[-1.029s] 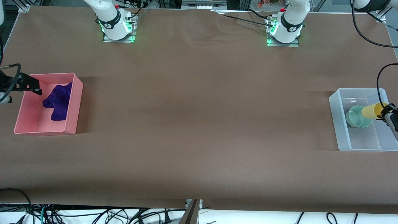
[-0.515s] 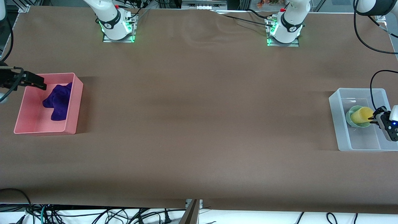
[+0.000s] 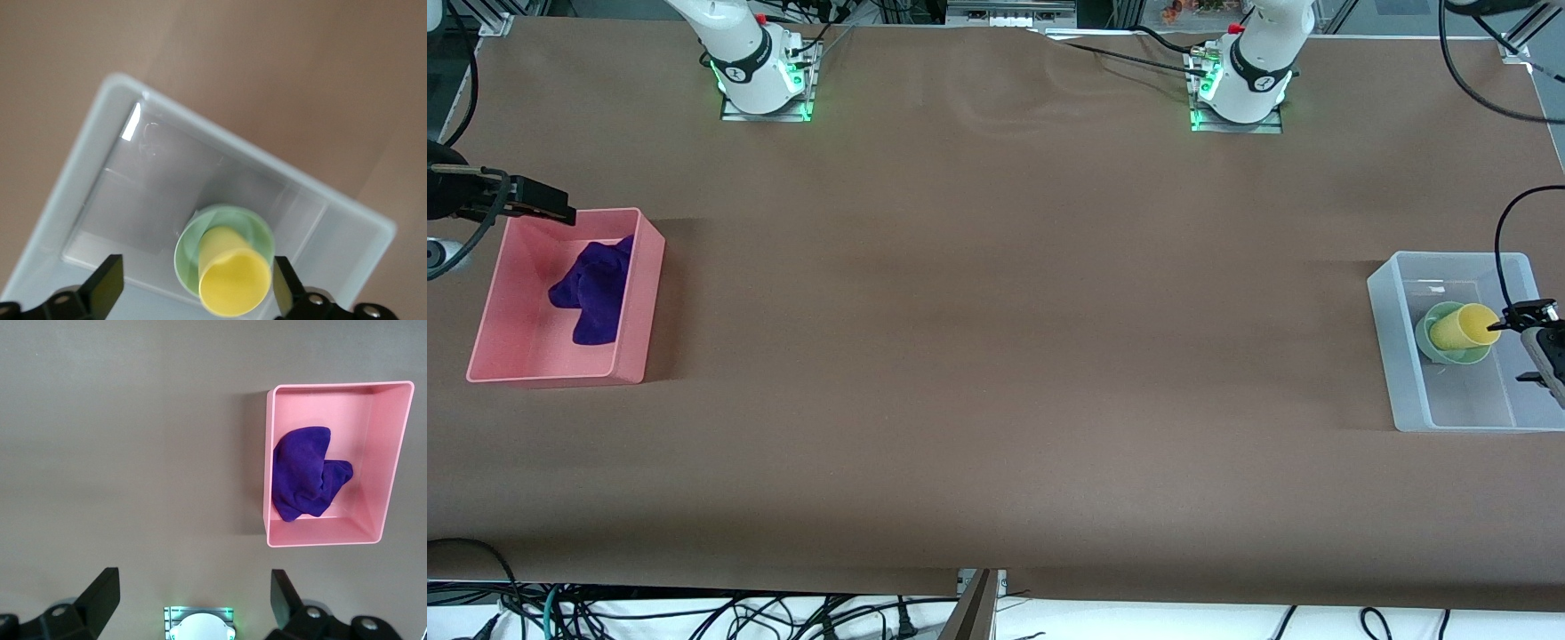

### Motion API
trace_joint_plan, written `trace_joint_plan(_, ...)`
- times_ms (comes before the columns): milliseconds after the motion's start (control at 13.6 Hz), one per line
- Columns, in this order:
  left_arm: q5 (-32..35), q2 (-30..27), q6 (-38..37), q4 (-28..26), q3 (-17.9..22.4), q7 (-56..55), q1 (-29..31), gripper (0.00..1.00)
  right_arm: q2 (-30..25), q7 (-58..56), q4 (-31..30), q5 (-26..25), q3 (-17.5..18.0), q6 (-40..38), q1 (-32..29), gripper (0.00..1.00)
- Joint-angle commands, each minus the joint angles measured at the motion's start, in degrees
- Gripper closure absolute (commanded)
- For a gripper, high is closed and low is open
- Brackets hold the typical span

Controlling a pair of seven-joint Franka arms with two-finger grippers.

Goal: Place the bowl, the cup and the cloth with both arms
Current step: 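Open the left gripper and lift it away from the bin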

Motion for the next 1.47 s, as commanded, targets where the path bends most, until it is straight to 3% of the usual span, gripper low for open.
trace_joint_plan(0,-0.82,-3.16,-4.14,-0.71,-4.72,-14.71,-0.82,0.00,-1.35,0.01,-1.51,0.25,0.12,-0.12,-0.55,0.00)
trace_joint_plan(441,-0.29,-7.72,-12.40,-0.71,-18.35,-56.64,-1.70,0.00,-1.09,0.27,-1.42,-0.27,0.03,0.40,-0.72,0.00)
trace_joint_plan(735,-0.11,-13.17,-17.15,-0.54,-17.66,-63.29,-9.24,0.00,-1.00,0.18,-1.24,-0.54,0.12,2.15,-0.72,0.00)
trace_joint_plan(882,-2.90,-17.73,-17.08,-1.94,-6.30,-63.55,-18.96,0.00,-1.00,0.09,-1.24,-0.54,0.12,2.25,-0.72,0.00)
trace_joint_plan(1029,-9.83,-22.55,-14.12,-7.10,6.89,-67.14,-28.47,0.00,-1.00,0.35,-1.24,-0.45,0.12,2.51,-0.64,0.00)
trace_joint_plan(1103,-10.74,-26.59,-8.00,-13.83,9.21,-69.33,-30.25,0.00,-0.91,0.53,-1.24,-0.45,0.12,2.43,-0.64,0.00)
trace_joint_plan(1250,-10.57,-34.68,5.46,-27.20,9.32,-73.12,-30.27,0.00,-0.91,0.53,-1.24,-0.45,0.12,2.51,-0.55,0.00)
trace_joint_plan(1397,-10.57,-36.29,6.13,-29.80,9.50,-73.57,-30.27,0.00,-1.00,0.53,-1.24,-0.45,0.12,2.42,-0.72,0.00)
